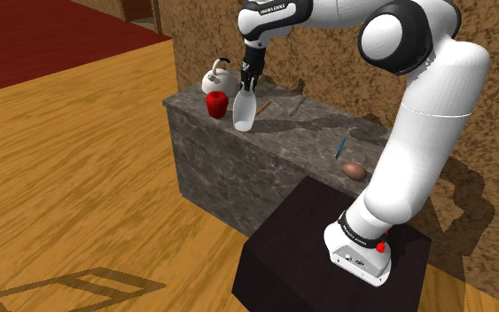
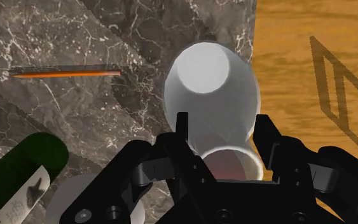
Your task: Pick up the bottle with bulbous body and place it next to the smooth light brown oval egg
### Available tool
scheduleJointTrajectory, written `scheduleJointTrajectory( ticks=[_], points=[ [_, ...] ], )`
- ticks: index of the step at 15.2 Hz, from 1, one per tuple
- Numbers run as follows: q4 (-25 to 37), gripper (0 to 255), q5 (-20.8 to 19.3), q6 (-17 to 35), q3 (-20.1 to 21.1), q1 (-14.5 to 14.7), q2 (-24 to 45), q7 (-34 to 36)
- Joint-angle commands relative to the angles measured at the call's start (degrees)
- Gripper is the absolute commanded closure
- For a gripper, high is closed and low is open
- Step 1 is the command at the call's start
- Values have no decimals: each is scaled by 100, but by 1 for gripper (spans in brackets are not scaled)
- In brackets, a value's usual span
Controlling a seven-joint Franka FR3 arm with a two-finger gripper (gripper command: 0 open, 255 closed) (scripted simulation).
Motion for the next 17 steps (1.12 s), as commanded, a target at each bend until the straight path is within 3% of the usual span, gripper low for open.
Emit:
scheduleJointTrajectory(
  ticks=[1,17],
  points=[
    [-2,255,0,2,0,1,-3,1],
    [1006,255,-33,-1170,-16,-6,-169,12]
  ],
)
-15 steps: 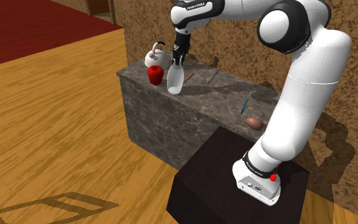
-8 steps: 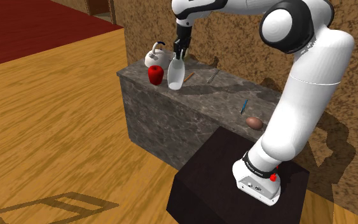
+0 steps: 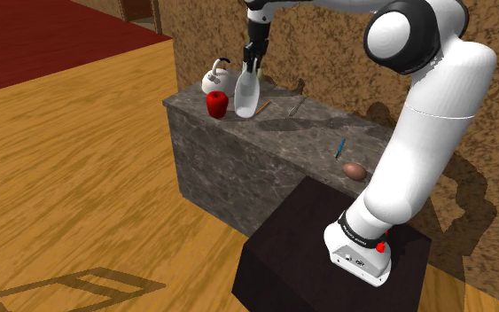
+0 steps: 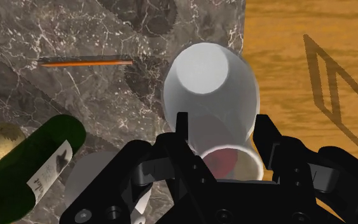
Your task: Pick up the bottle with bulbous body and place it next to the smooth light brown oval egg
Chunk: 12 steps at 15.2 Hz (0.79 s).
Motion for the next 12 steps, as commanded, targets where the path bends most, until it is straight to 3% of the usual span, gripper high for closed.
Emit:
scheduleJointTrajectory(
  ticks=[1,10,12],
  points=[
    [167,255,1,-155,2,2,12,7],
    [964,255,12,-875,-5,-20,89,-2],
    [561,255,-43,-881,-46,-49,-324,-81]
  ],
)
